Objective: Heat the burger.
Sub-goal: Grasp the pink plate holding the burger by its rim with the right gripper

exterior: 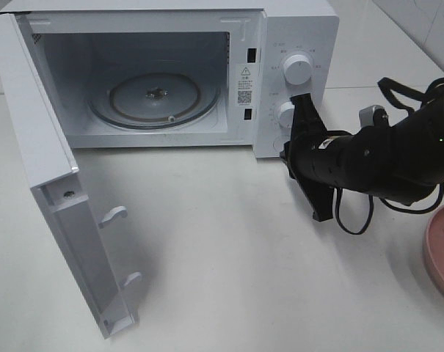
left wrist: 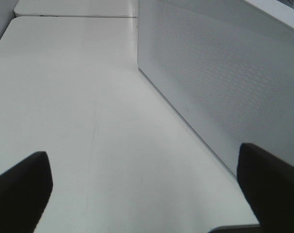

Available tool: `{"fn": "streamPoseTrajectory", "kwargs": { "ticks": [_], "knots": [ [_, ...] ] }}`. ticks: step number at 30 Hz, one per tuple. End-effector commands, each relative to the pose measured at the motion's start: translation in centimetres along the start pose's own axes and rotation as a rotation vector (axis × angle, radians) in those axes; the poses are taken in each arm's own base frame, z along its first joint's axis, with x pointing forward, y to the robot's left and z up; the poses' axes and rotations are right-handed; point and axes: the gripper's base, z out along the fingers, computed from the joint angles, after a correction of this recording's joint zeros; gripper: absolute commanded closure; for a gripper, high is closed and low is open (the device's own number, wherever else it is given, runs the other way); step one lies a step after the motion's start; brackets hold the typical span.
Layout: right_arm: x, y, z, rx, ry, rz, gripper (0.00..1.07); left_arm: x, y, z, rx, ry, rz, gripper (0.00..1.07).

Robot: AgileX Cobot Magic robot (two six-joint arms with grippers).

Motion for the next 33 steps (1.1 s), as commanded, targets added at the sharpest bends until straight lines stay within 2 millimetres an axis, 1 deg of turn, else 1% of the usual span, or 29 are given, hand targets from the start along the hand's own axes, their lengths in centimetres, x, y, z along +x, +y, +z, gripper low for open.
{"fn": "streamPoseTrajectory", "kwargs": {
  "ticks": [1,2,3,4,5,6,8,10,11,12,13,14,15,16,17,18,20,21,22,23,26,27,29,31,33],
  "knots": [
    [0.3,0.6,-1.3,0.031,0.084,-0.164,1.07,0.2,-0.1,-0.2,0.003,-0.017,-0.005,0.08],
    [0.4,0.7,-1.6,0.038,0.102,-0.199,1.07,0.2,-0.1,-0.2,0.003,-0.017,-0.005,0.08],
    [0.4,0.7,-1.6,0.038,0.102,-0.199,1.07,0.2,-0.1,-0.2,0.003,-0.017,-0.005,0.08],
    [0.6,0.9,-2.1,0.048,0.133,-0.269,1.07,0.2,-0.1,-0.2,0.003,-0.017,-0.005,0.08],
    [0.6,0.9,-2.1,0.048,0.133,-0.269,1.07,0.2,-0.1,-0.2,0.003,-0.017,-0.005,0.08],
    [0.7,1.0,-2.5,0.062,0.164,-0.341,1.07,0.2,-0.1,-0.2,0.003,-0.017,-0.005,0.08],
    [0.7,1.0,-2.7,0.075,0.180,-0.373,1.07,0.2,-0.1,-0.2,0.003,-0.017,-0.005,0.08],
    [0.9,0.9,-3.4,0.111,0.227,-0.471,1.07,0.2,-0.1,-0.2,0.003,-0.017,-0.005,0.08],
    [0.9,0.9,-3.4,0.111,0.227,-0.471,1.07,0.2,-0.1,-0.2,0.003,-0.017,-0.005,0.08],
    [1.0,0.9,-3.8,0.130,0.256,-0.536,1.07,0.2,-0.1,-0.2,0.003,-0.017,-0.005,0.08],
    [1.0,0.9,-3.8,0.130,0.256,-0.536,1.07,0.2,-0.1,-0.2,0.003,-0.017,-0.005,0.08],
    [1.1,0.9,-4.3,0.147,0.292,-0.618,1.06,0.2,-0.1,-0.2,0.003,-0.017,-0.005,0.08],
    [1.1,0.9,-4.6,0.153,0.310,-0.661,1.06,0.2,-0.1,-0.2,0.003,-0.017,-0.005,0.08],
    [1.1,0.9,-4.6,0.153,0.310,-0.661,1.06,0.2,-0.1,-0.2,0.003,-0.017,-0.005,0.08],
    [1.1,1.0,-5.3,0.157,0.343,-0.738,1.05,0.2,-0.1,-0.2,0.003,-0.017,-0.005,0.08],
    [1.1,1.0,-5.3,0.157,0.343,-0.738,1.05,0.2,-0.1,-0.2,0.003,-0.017,-0.005,0.08],
    [1.1,1.3,-6.6,0.152,0.409,-0.910,1.04,0.2,-0.1,-0.2,0.003,-0.017,-0.005,0.08],
    [1.1,1.3,-6.6,0.152,0.409,-0.910,1.04,0.2,-0.1,-0.2,0.003,-0.017,-0.005,0.08],
    [1.2,1.4,-7.0,0.147,0.427,-0.957,1.03,0.2,-0.1,-0.2,0.003,-0.017,-0.005,0.08],
    [1.2,1.4,-7.6,0.139,0.460,-1.042,1.03,0.2,-0.1,-0.2,0.003,-0.017,-0.005,0.08],
    [1.2,1.5,-7.9,0.136,0.480,-1.087,1.03,0.2,-0.1,-0.2,0.003,-0.017,-0.005,0.08],
    [1.2,1.5,-8.5,0.134,0.515,-1.149,1.02,0.2,-0.1,-0.2,0.003,-0.017,-0.005,0.08],
    [1.2,1.4,-8.8,0.135,0.531,-1.172,1.02,0.2,-0.1,-0.2,0.003,-0.017,-0.005,0.08],
    [1.1,1.0,-9.8,0.172,0.604,-1.271,1.00,0.2,-0.1,-0.2,0.003,-0.017,-0.005,0.08],
    [1.0,0.9,-9.9,0.188,0.620,-1.289,0.99,0.2,-0.1,-0.2,0.003,-0.017,-0.005,0.08]
  ]
}}
